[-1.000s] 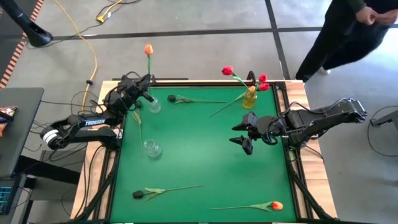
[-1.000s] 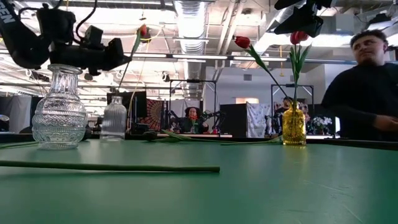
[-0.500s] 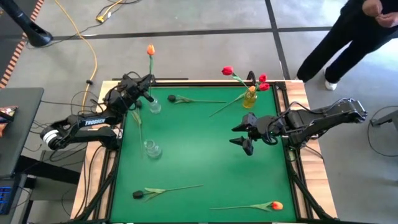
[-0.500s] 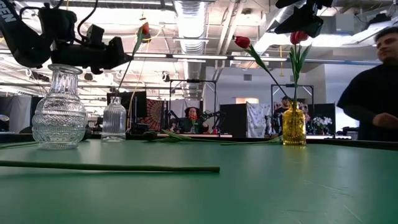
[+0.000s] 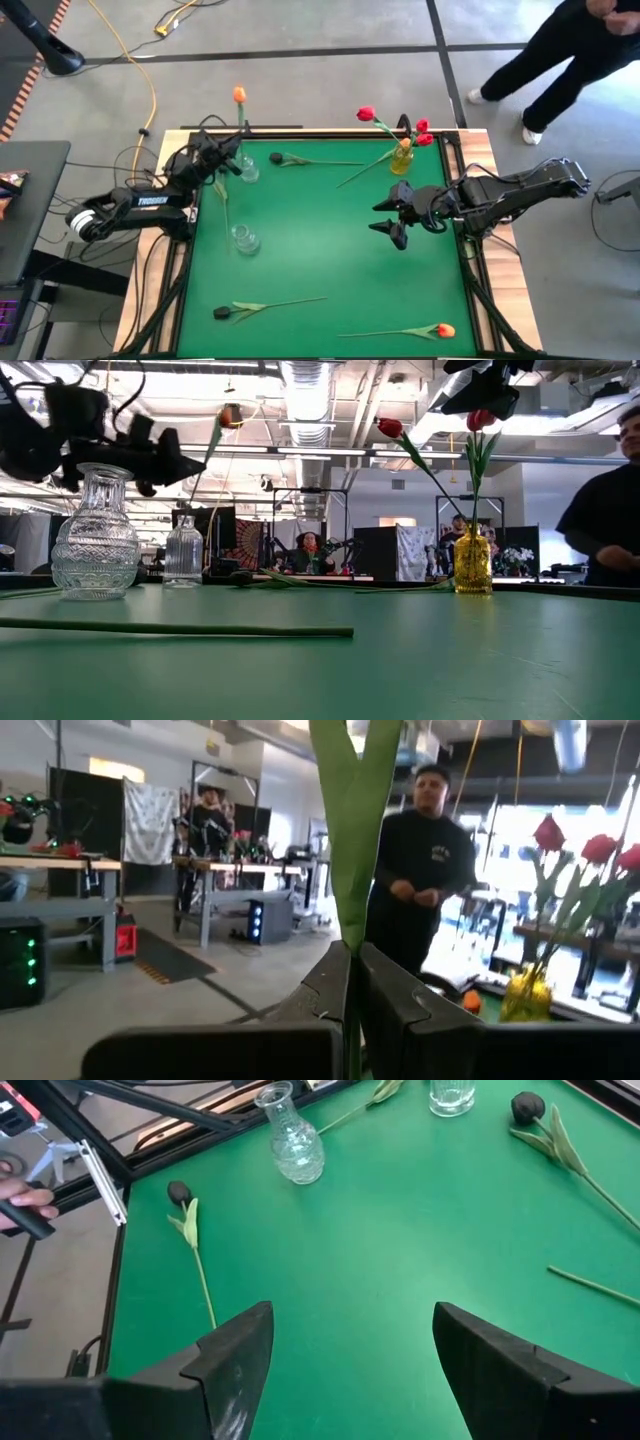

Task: Sort flowers into vase by color
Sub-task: Put the middle orange flower into the top transparent vase, then put the top orange flower into the top transparent vase

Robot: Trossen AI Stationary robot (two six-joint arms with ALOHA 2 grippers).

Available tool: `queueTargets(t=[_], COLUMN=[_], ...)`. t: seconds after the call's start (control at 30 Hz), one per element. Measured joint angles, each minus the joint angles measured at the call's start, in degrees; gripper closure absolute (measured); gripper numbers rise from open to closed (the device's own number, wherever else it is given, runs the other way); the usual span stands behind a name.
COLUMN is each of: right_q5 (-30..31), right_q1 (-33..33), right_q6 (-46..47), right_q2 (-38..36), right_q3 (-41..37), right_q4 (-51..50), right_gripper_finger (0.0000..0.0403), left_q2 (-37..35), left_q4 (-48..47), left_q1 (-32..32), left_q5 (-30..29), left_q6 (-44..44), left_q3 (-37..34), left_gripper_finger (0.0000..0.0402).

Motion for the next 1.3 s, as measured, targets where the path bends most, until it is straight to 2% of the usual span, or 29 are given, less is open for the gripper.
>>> queueTargets(t=[0.13, 0.4, 0.7, 0.9, 1.3], right_q5=[0.0, 0.0, 0.0, 0.0, -0.1], right_q1=[0.0, 0.0, 0.0, 0.0, 0.0], right_q6=[-0.9, -1.4, -1.4, -1.4, -1.4], right_q2=[0.0, 0.0, 0.0, 0.0, 0.0], right_q3=[0.0, 0.0, 0.0, 0.0, 0.0], right_q4=[0.0, 0.0, 0.0, 0.0, 0.0], right_gripper_finger=[0.0104, 0.0104, 0.0104, 0.0104, 0.0104], left_q2=[-0.1, -0.1, -0.1, -0.1, -0.2], left_q4=[1.9, -4.5, -5.7, -7.8, -9.7], left_q1=[0.4, 0.4, 0.4, 0.4, 0.4], left_q5=[0.4, 0.5, 0.3, 0.3, 0.6], left_q6=[-2.2, -2.6, -4.2, -4.8, -8.9], left_q3=[-1.4, -1.5, -1.5, -1.5, -1.5], left_gripper_finger=[0.0401, 0.0401, 0.0393, 0.0352, 0.0234])
